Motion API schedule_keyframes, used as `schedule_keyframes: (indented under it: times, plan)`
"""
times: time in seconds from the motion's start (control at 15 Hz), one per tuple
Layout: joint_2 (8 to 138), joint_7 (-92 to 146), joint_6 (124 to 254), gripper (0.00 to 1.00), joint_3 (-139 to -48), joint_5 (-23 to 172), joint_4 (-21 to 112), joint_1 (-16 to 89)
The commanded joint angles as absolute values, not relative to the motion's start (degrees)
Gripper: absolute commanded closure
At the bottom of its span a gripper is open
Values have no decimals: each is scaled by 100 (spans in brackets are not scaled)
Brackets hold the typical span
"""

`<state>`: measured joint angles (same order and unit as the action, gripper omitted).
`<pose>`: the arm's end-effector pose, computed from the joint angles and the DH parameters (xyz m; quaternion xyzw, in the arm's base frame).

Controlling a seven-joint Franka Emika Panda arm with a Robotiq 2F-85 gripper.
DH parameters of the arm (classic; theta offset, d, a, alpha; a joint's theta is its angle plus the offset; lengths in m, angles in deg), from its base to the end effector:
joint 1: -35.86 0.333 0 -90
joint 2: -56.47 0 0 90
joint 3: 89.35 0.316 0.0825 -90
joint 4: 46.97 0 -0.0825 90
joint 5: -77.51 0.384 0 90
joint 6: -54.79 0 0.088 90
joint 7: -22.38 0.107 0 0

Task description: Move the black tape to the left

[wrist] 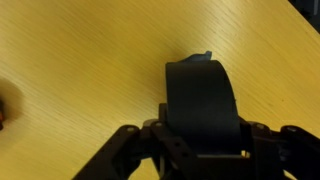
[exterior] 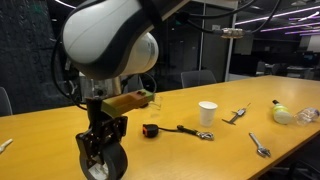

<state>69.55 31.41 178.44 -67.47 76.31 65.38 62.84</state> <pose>0.3994 0.4434 0.3664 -0.9391 -0.3420 0.0225 0.0259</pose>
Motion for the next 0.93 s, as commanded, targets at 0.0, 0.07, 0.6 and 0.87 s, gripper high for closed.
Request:
schedule_keyframes:
  times: [0.0, 0.07, 0.6, 0.87]
  plan:
    - [6977, 3321, 17770, 22, -6745, 7569, 6322, 6328]
    - [6983, 3331, 17782, 21, -6745, 7568, 6321, 6330]
    - [6958, 3333, 17735, 0, -6753, 7618, 6218, 6301]
    - [6601, 3188, 17359, 1, -6871, 7624, 6041, 6119]
